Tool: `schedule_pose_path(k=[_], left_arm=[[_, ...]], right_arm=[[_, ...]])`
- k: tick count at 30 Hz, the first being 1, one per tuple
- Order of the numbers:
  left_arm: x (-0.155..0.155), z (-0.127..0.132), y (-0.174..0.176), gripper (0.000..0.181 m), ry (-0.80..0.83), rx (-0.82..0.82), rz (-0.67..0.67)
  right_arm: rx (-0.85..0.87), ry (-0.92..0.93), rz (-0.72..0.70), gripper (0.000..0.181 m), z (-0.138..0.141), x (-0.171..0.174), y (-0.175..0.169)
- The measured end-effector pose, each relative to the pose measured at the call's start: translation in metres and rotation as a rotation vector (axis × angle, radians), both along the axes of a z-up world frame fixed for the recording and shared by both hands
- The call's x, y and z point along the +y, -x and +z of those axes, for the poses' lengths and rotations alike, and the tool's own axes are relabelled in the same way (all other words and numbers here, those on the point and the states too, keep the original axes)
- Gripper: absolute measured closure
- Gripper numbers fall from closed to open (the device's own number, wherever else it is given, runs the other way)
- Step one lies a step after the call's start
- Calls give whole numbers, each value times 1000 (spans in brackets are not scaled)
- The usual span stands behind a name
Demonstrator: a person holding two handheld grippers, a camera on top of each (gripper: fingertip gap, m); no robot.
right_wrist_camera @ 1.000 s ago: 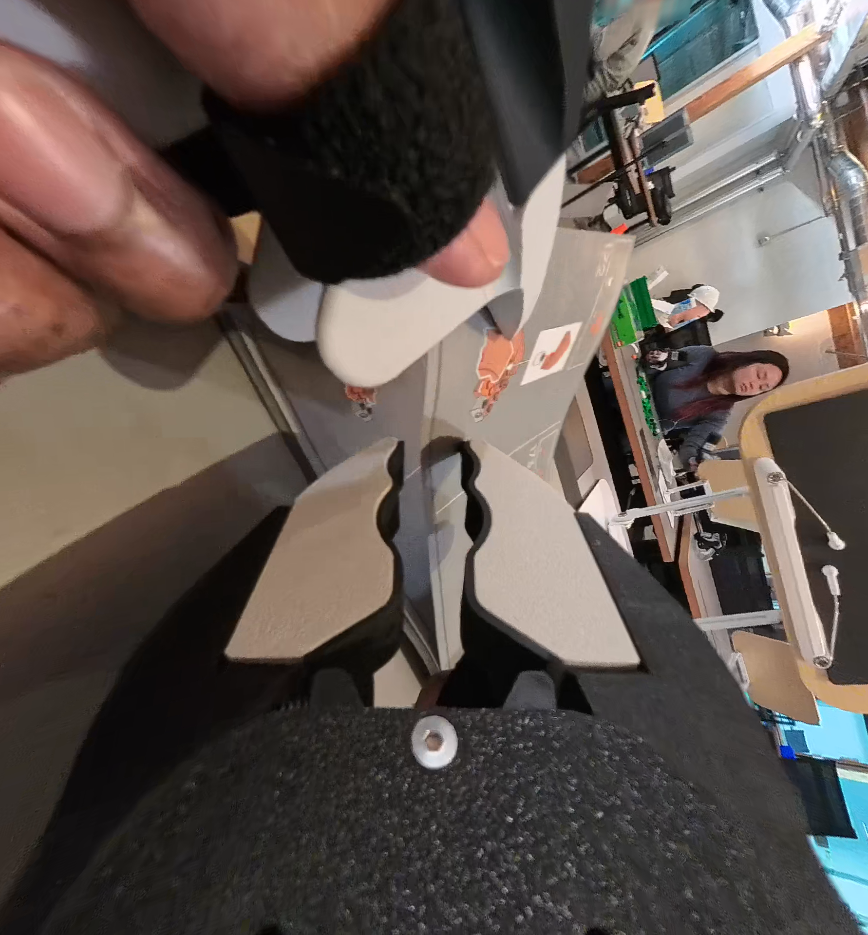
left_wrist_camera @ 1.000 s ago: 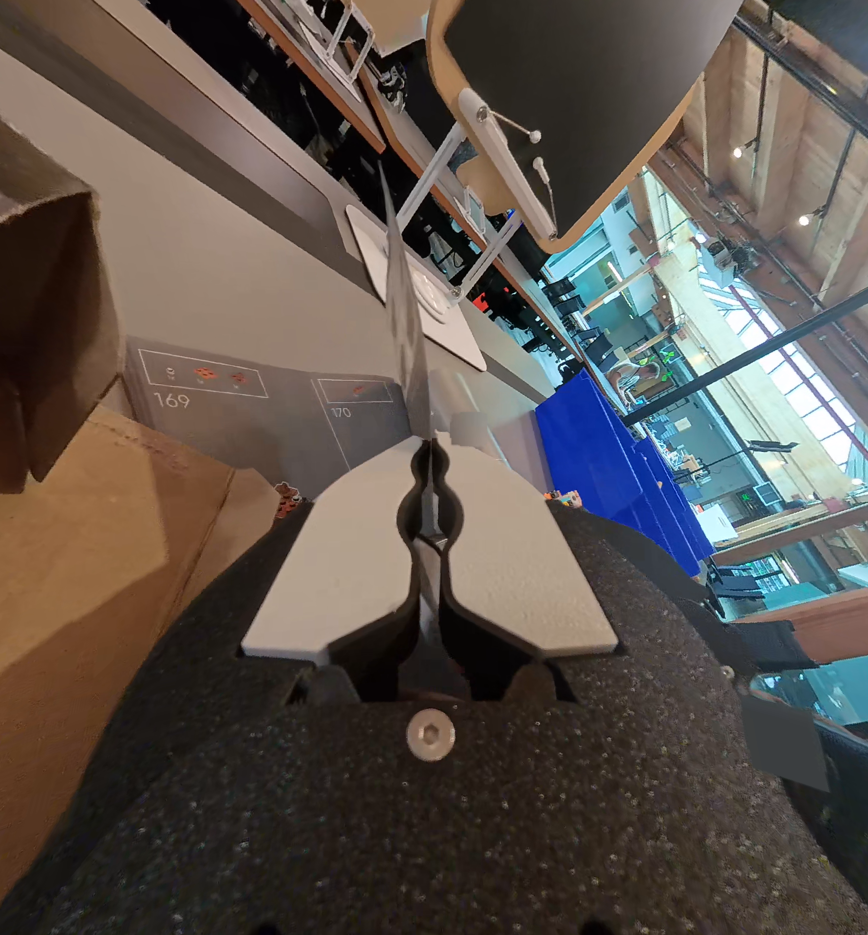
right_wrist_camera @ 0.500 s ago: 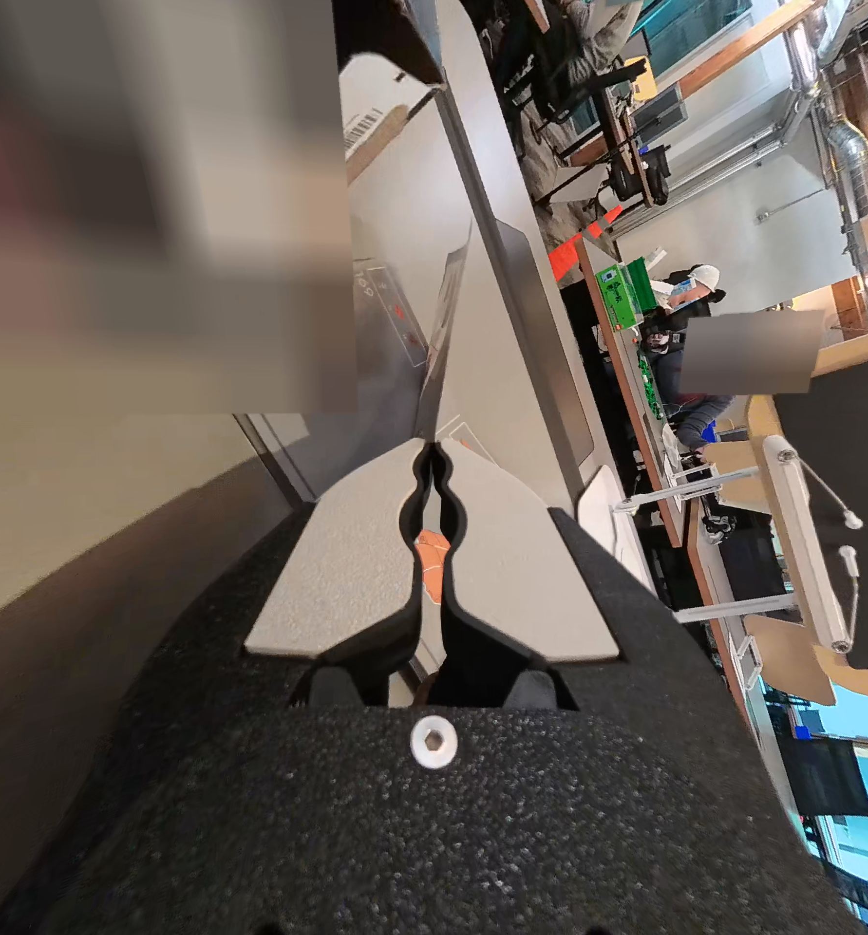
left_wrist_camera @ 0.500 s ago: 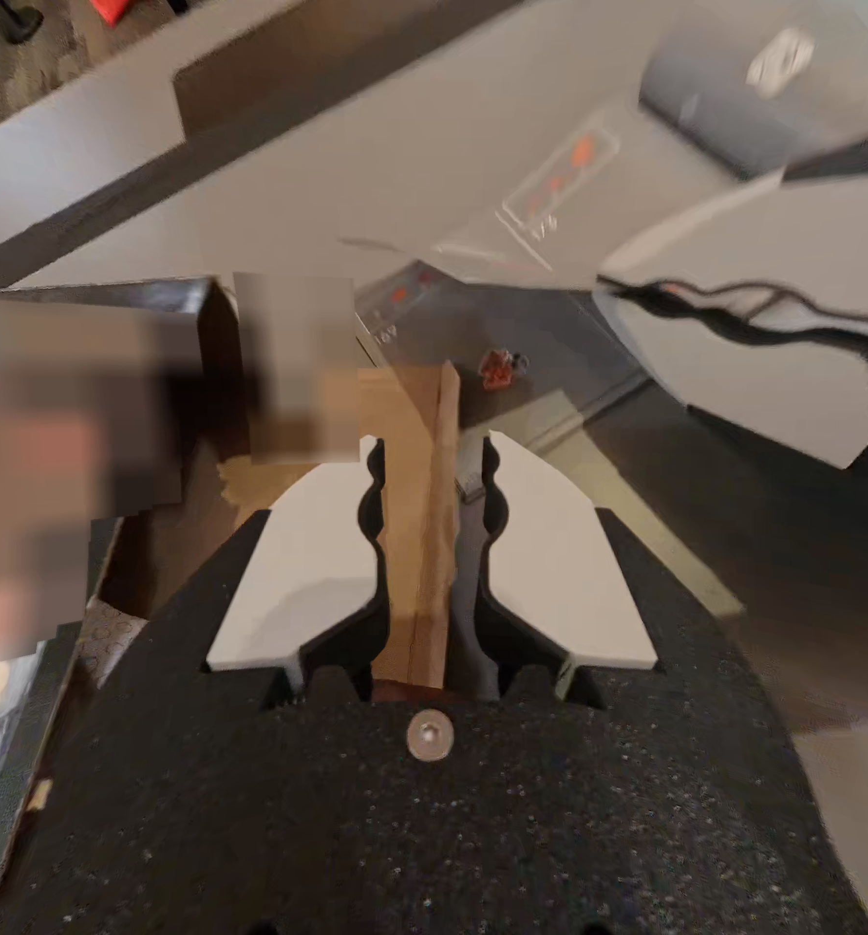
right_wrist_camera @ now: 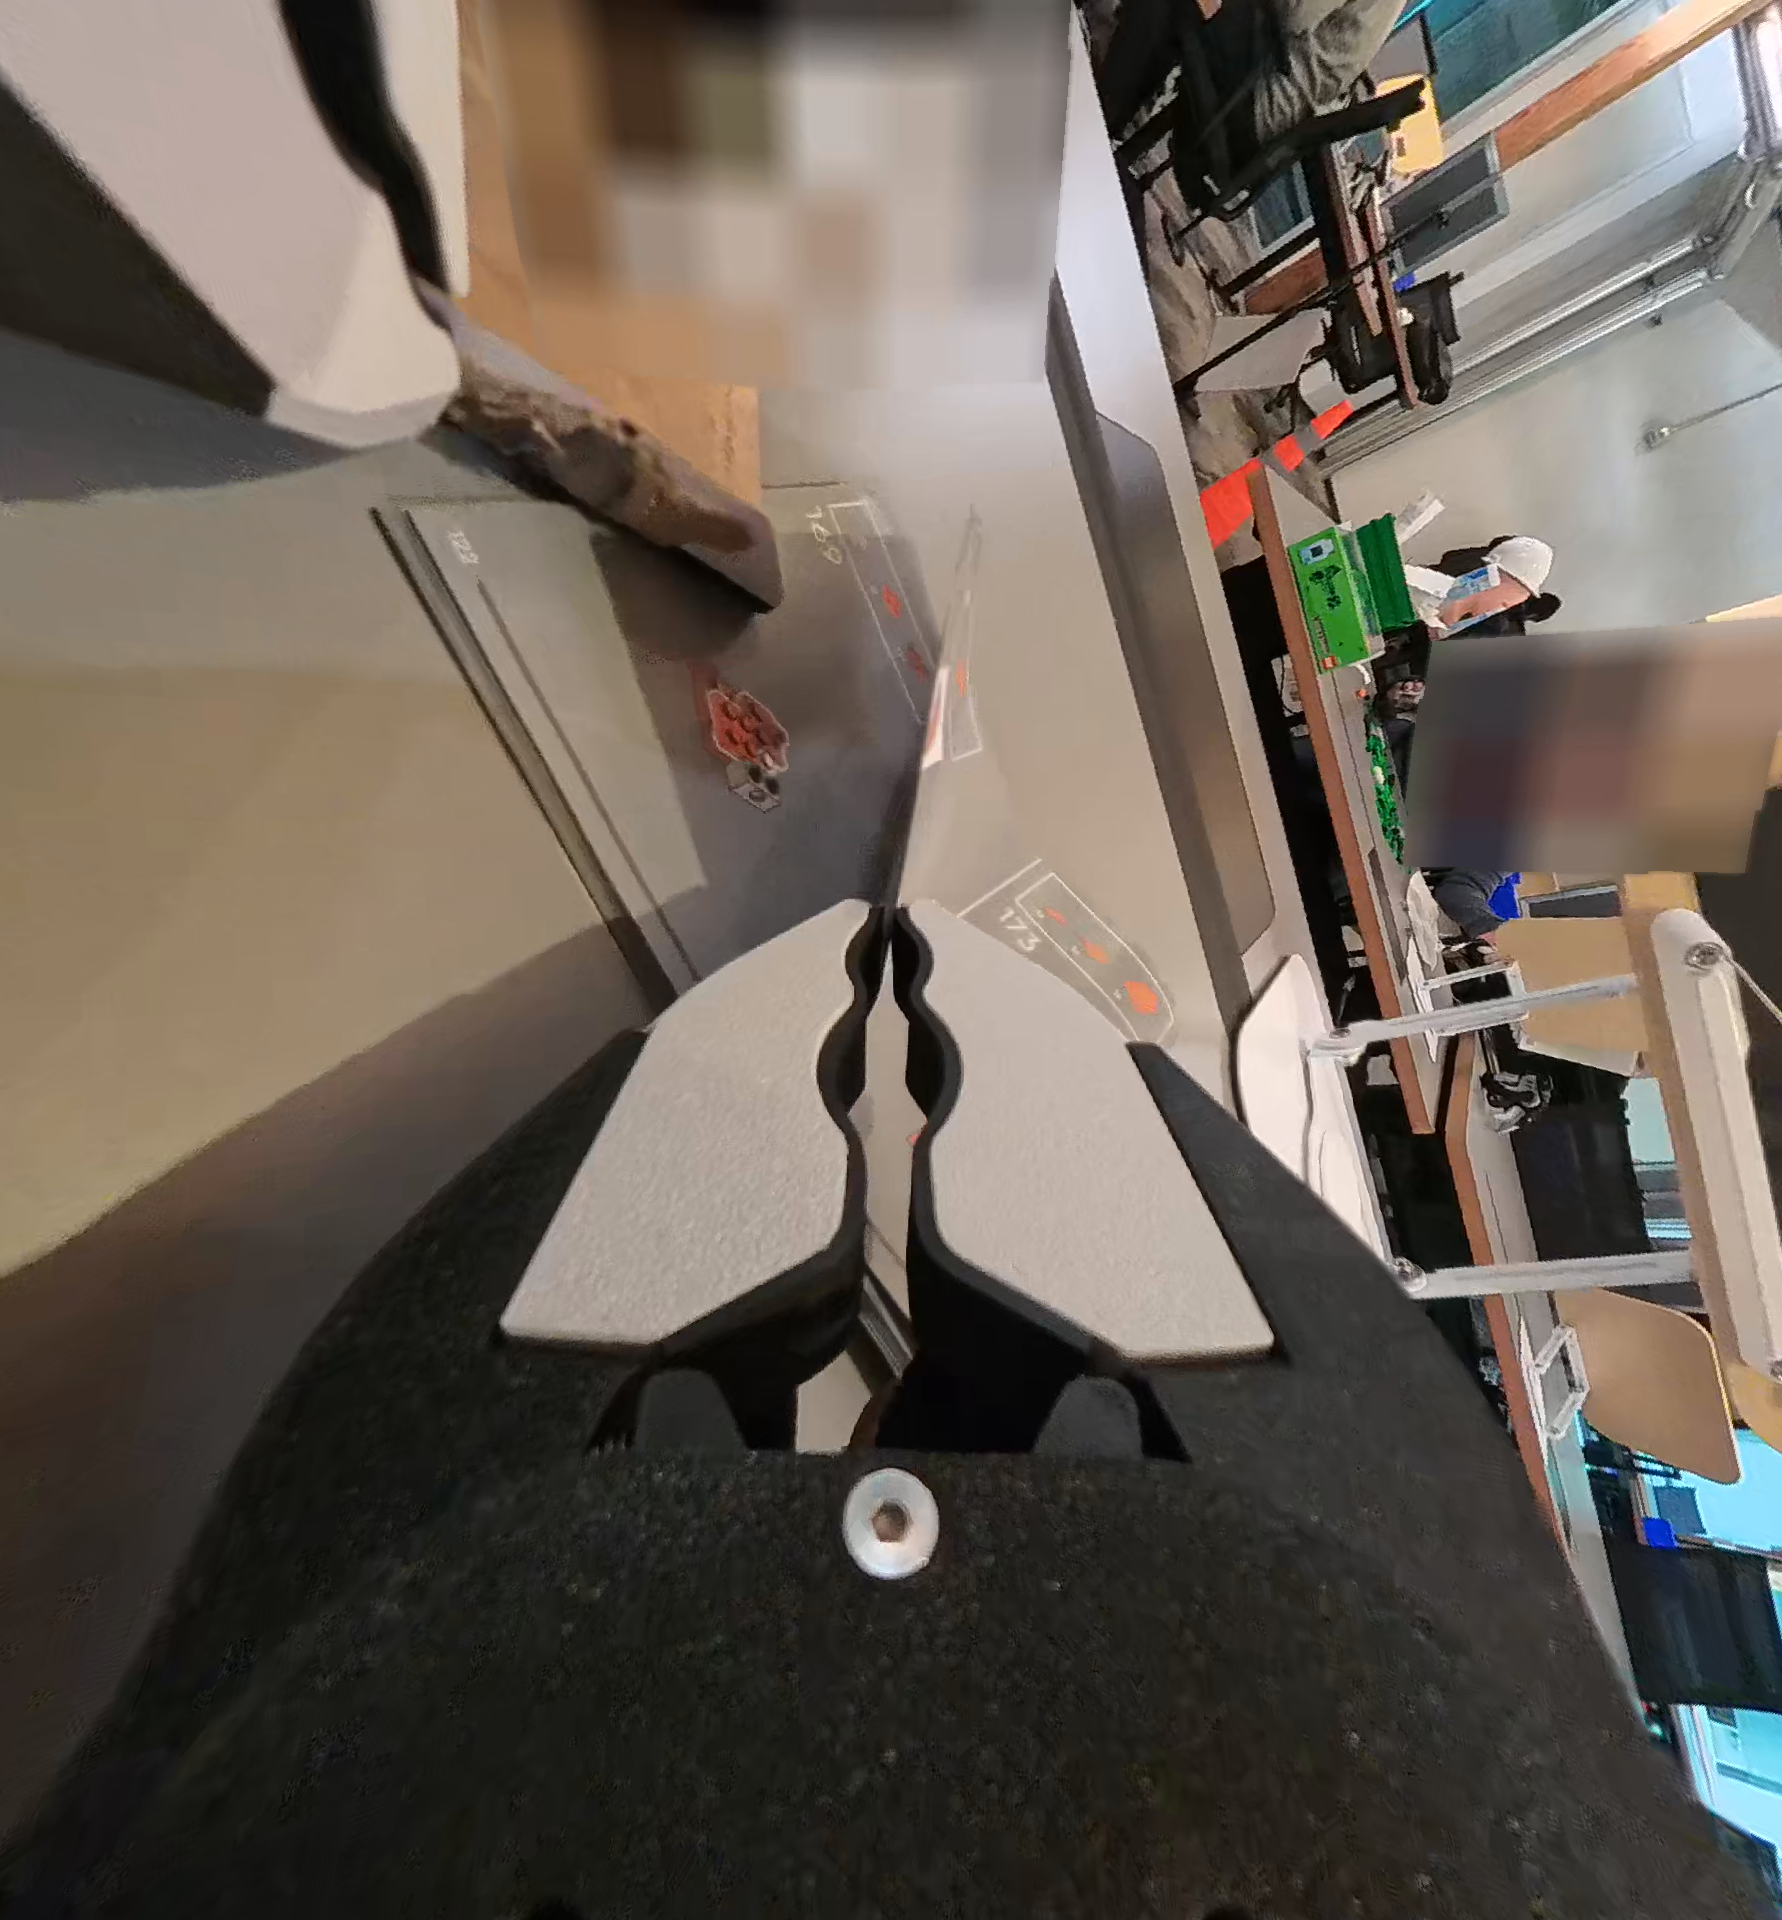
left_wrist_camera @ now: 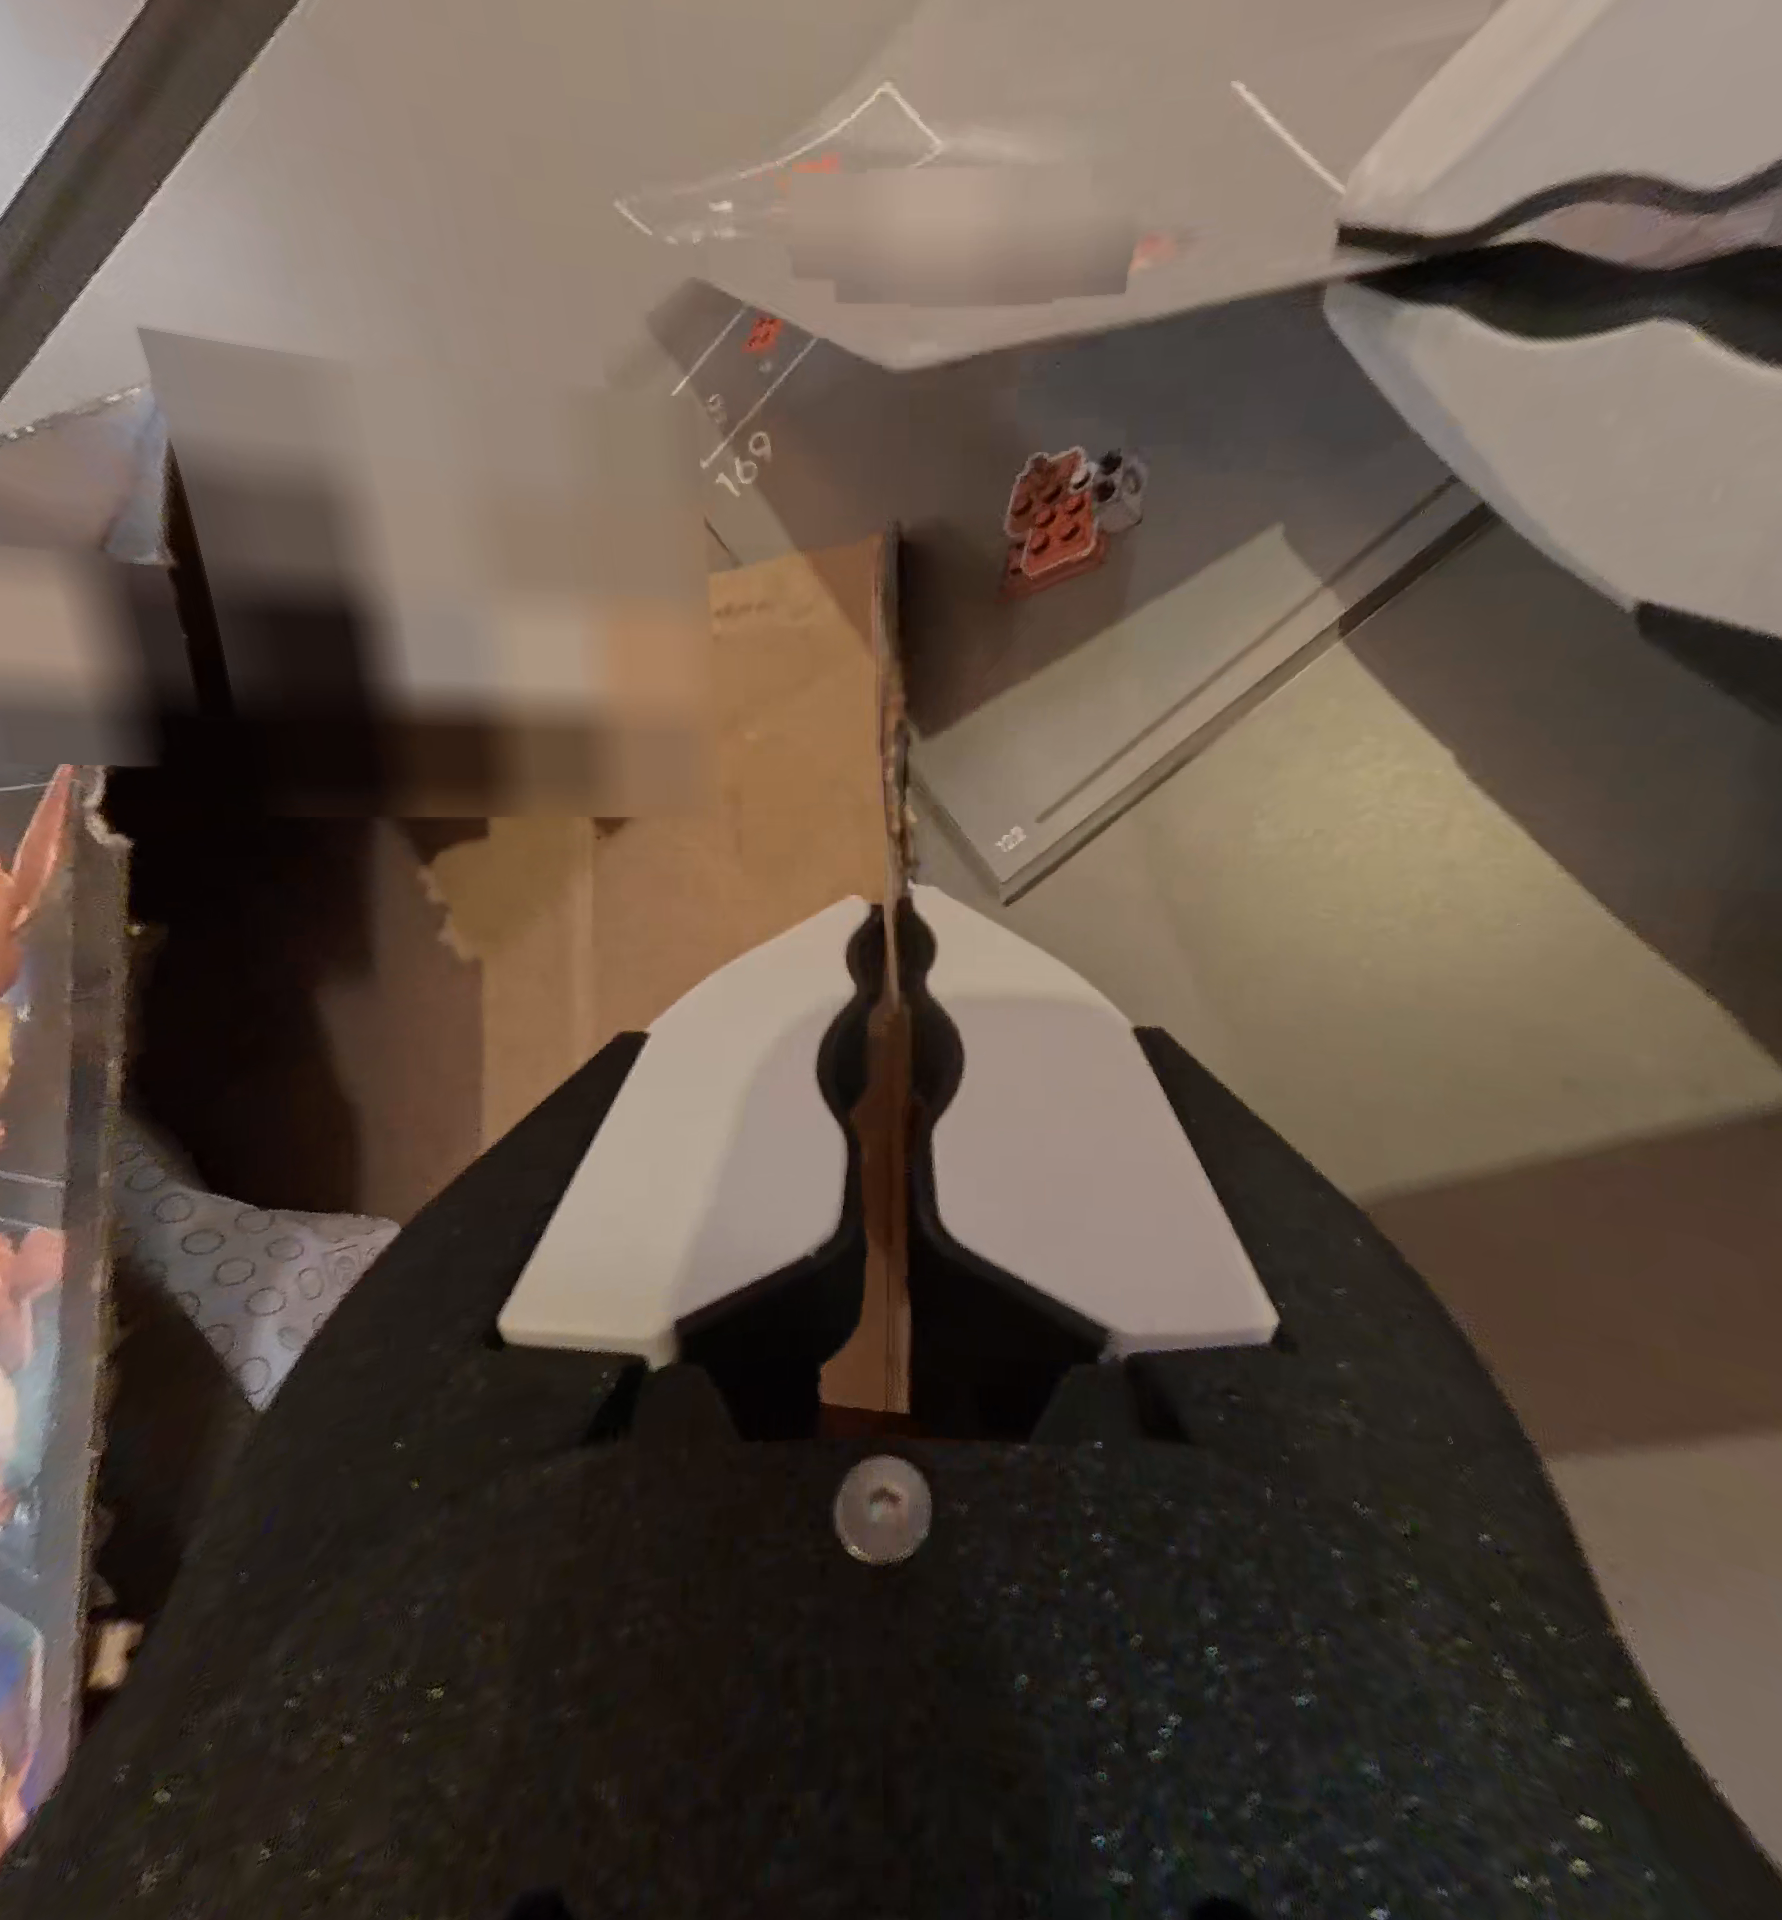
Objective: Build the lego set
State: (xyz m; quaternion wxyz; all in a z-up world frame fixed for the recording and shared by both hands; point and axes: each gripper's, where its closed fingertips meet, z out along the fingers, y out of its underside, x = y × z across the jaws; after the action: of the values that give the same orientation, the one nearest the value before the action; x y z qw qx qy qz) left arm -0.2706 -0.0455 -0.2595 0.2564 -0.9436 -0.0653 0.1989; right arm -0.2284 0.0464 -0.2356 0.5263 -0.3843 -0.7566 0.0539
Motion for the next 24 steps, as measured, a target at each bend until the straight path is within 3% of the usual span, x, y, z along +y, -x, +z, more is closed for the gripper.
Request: schedule_pose_path(k=[5, 10, 24], left_arm=[[-14, 26, 18, 179, -74, 61, 117], [-18, 40, 25, 179, -126, 100, 140], [1, 15, -2, 180, -49, 16, -2]], right_arm=[[-28, -22, 33, 179, -5, -9, -1], [-66, -42, 68, 179, -12, -17, -1], [-111, -22, 110, 172, -14, -25, -1]])
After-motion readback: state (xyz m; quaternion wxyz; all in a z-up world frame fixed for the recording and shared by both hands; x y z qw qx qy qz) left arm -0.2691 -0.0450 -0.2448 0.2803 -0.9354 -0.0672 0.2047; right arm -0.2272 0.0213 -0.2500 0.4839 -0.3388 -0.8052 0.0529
